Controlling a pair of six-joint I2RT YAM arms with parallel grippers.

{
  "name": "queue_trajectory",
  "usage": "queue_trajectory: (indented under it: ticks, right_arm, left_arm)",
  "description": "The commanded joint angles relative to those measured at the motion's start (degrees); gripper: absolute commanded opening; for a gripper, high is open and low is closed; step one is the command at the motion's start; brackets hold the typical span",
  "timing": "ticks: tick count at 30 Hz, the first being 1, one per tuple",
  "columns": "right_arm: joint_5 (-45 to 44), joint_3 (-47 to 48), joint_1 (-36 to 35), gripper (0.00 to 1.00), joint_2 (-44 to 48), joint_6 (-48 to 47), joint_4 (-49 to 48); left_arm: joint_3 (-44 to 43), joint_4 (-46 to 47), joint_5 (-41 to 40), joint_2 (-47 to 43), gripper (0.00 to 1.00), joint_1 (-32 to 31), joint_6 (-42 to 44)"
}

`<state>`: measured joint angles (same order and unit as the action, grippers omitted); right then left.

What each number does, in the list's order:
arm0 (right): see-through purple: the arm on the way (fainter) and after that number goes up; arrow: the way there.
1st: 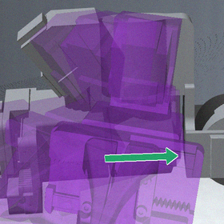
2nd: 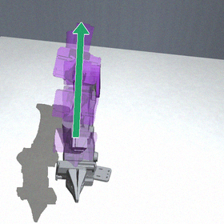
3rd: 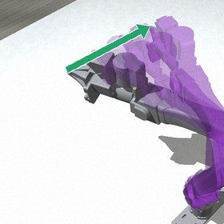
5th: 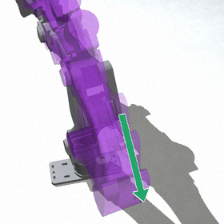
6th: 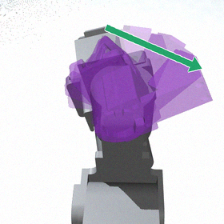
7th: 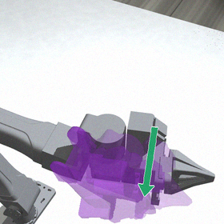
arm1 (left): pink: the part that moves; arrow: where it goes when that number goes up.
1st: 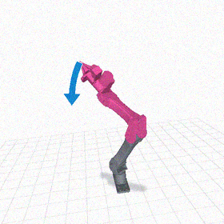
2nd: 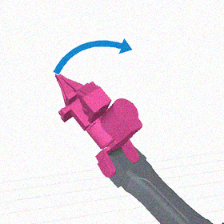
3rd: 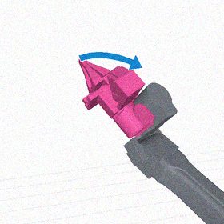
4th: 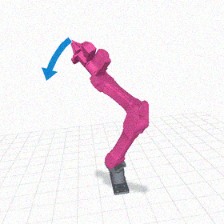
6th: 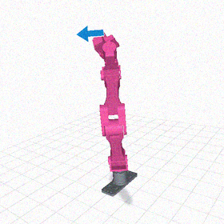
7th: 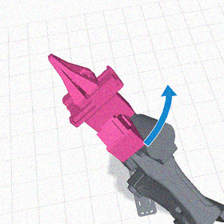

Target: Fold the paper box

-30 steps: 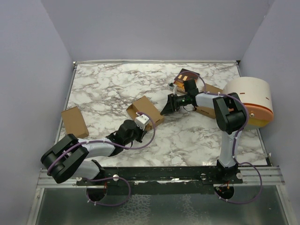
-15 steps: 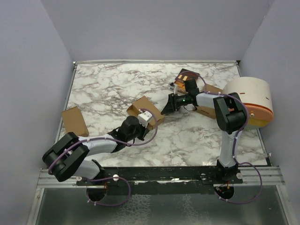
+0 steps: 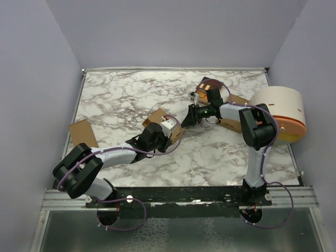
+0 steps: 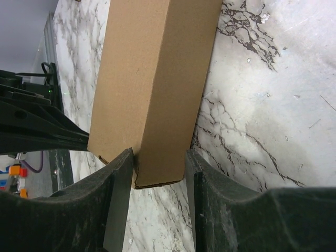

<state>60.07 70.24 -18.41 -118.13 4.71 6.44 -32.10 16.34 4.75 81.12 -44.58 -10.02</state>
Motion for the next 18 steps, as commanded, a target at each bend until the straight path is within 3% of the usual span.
queue_trajectory:
  ticks: [1,5,13,18]
  right_arm:
    - [-2.99,0.02,-1.43,0.43,-1.85,-2.5,2.44]
    - [-3.44,0.1,-1.38,0.43,-1.91,-2.59,2.61]
    - [-3.83,0.5,-1.33,0.43,-2.06,-2.95,3.05]
    - [-3.5,0.66,-1.36,0.43,-1.94,-3.19,3.31]
  left_arm:
    - [-4.04,1.83,2.01,1.04,0.04,0.31,-1.01]
    - [-5.33,-0.09,2.6,1.03,0.11,0.35,-1.23]
    - [-5.74,-6.8,0.31,-4.31,0.36,0.45,-2.08]
    - [-6.63,-12.2,-2.52,-8.48,0.41,1.18,-3.54]
